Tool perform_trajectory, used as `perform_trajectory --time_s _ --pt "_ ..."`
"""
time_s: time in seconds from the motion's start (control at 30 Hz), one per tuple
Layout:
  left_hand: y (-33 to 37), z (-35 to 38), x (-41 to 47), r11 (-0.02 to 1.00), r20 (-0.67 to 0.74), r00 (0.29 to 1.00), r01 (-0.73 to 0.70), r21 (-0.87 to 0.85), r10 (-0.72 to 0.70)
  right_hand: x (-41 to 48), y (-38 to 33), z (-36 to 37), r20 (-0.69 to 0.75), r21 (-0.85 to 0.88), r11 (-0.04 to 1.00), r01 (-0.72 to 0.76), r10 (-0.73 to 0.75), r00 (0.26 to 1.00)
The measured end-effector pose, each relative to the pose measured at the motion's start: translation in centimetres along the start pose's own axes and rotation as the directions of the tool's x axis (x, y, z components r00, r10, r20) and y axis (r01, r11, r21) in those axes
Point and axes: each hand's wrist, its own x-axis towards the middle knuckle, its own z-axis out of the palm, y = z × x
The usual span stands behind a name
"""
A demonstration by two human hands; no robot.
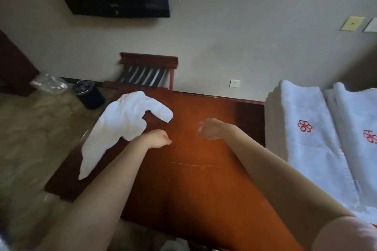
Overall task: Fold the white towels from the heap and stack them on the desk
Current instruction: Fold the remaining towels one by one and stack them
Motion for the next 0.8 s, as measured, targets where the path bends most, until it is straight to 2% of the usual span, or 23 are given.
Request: perform_trajectory --time_s 0.1,0.2,0.33,0.5,0.6,0.67,0.73,0.8 --pt "-4.4 -1.5 0.7 0.998 -0.061 0.996 0.06 -0.023 -0.061 2.5 -3.0 -0.6 0.036 -0.088 0.995 0.043 -0.04 0.999" --pt "-8.8 -2.9 2.6 0.993 -0.185 0.977 0.096 -0.07 -0.108 5.6 -5.8 -1.1 0.026 -0.11 0.993 0.033 -0.03 0.999" --pt "-14.3 -4.9 6.0 0.988 -0.245 0.957 0.14 -0.069 -0.153 10.1 -9.4 -0.8 0.044 -0.094 0.996 -0.003 0.007 0.999" --pt "-19.3 -8.2 10.2 0.982 -0.341 0.926 0.186 0.039 -0.162 15.2 -13.1 -0.6 0.049 -0.101 0.991 -0.083 0.088 0.995" --pt "-21.7 -10.2 12.1 0.968 -0.391 0.891 0.25 -0.006 -0.232 17.8 -14.6 -0.4 0.033 -0.068 0.989 -0.129 0.131 0.991" --pt "-23.5 -10.8 13.5 0.958 -0.382 0.88 0.28 -0.066 -0.284 19.3 -15.3 0.0 0.035 -0.048 0.988 -0.15 0.152 0.988" --pt "-25.2 -10.9 14.9 0.945 -0.302 0.897 0.288 -0.154 -0.323 20.5 -15.8 0.6 0.061 -0.035 0.985 -0.168 0.17 0.984" --pt "-26.1 -10.5 16.0 0.945 -0.214 0.929 0.261 -0.199 -0.302 21.6 -16.2 1.4 0.091 -0.026 0.981 -0.191 0.193 0.977"
